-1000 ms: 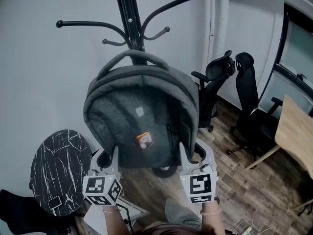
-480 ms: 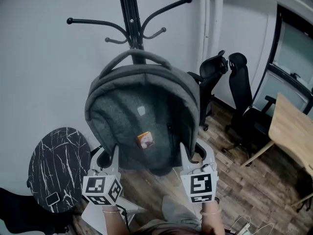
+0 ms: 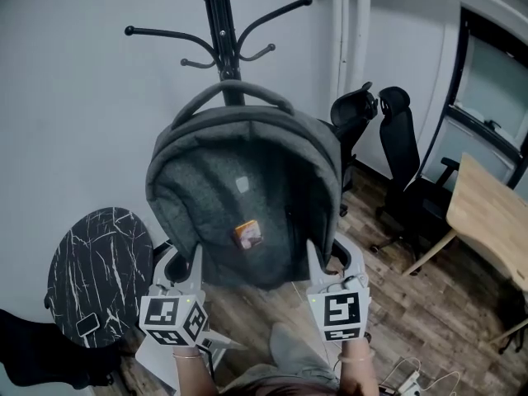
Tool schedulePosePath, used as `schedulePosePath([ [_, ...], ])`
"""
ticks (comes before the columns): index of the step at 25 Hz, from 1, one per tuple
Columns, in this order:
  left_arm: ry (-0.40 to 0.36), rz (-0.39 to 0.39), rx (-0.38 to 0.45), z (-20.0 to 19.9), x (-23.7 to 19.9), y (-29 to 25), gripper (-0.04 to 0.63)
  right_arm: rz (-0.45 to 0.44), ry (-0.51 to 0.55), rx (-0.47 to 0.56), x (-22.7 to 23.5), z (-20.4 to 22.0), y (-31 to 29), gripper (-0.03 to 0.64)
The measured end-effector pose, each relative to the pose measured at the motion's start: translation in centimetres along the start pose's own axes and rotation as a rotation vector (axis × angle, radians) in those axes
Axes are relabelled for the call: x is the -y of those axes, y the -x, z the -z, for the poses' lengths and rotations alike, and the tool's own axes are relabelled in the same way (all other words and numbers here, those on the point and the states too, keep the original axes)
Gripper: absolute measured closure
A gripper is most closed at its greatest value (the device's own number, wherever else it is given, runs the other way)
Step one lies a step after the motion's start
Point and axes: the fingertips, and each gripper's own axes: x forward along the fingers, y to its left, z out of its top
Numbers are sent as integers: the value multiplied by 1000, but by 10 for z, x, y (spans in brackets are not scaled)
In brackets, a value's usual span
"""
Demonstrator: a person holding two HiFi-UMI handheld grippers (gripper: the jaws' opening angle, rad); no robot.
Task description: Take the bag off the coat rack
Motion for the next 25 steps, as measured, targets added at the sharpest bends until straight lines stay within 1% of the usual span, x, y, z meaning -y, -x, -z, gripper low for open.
schedulePosePath([
  [10, -4, 12, 11, 0, 24, 44, 522, 12, 2, 12, -3, -2, 45, 518],
  [15, 6, 18, 8, 3, 34, 64, 522, 5, 12, -9, -5, -1, 64, 518],
  [25, 11, -1, 19, -3, 52, 78, 522, -10, 24, 1, 6, -3, 81, 518],
])
